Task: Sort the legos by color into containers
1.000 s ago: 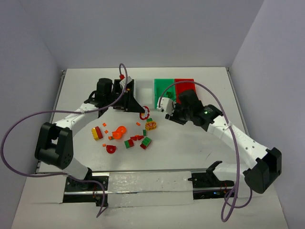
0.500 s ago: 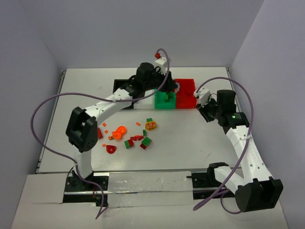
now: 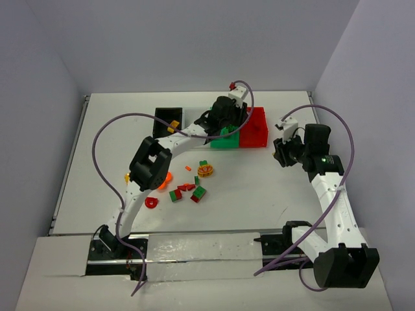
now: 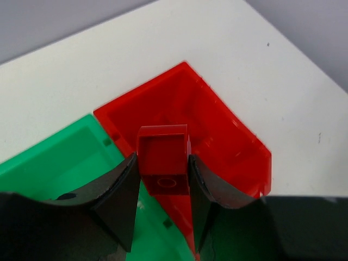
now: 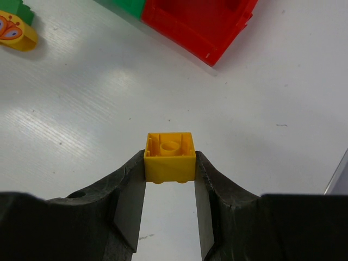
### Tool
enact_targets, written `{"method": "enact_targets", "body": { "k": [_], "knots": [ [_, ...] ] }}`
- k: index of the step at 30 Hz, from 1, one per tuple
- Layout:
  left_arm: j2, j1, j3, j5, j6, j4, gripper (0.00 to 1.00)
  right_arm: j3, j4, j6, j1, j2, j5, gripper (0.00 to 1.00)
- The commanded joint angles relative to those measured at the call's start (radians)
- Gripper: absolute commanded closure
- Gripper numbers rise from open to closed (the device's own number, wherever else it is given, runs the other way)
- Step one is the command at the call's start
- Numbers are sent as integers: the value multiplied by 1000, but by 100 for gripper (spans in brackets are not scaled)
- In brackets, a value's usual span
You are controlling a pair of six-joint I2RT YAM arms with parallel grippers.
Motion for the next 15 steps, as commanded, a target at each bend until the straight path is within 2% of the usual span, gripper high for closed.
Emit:
{"method": "enact_targets", "body": {
  "k": [1, 7, 8, 10, 12, 15],
  "knots": [
    [37, -6, 102, -19, 28, 78, 73, 51, 7, 40, -5, -1, -38, 100],
    [41, -4, 116, -39, 33, 68, 36, 99, -2, 58, -5, 19, -51, 100],
    [28, -3, 111, -47, 37, 66, 27, 114, 2, 67, -5, 28, -55, 100],
    [-1, 0, 107, -62, 43, 55, 17, 145, 12, 86, -5, 47, -65, 100],
    [-38, 12, 107, -66, 33, 29, 12, 172, 21, 108, -1, 68, -78, 100],
    [-141, 76, 81, -23, -31, -48, 11, 209, 59, 139, 41, 112, -65, 100]
  ]
}}
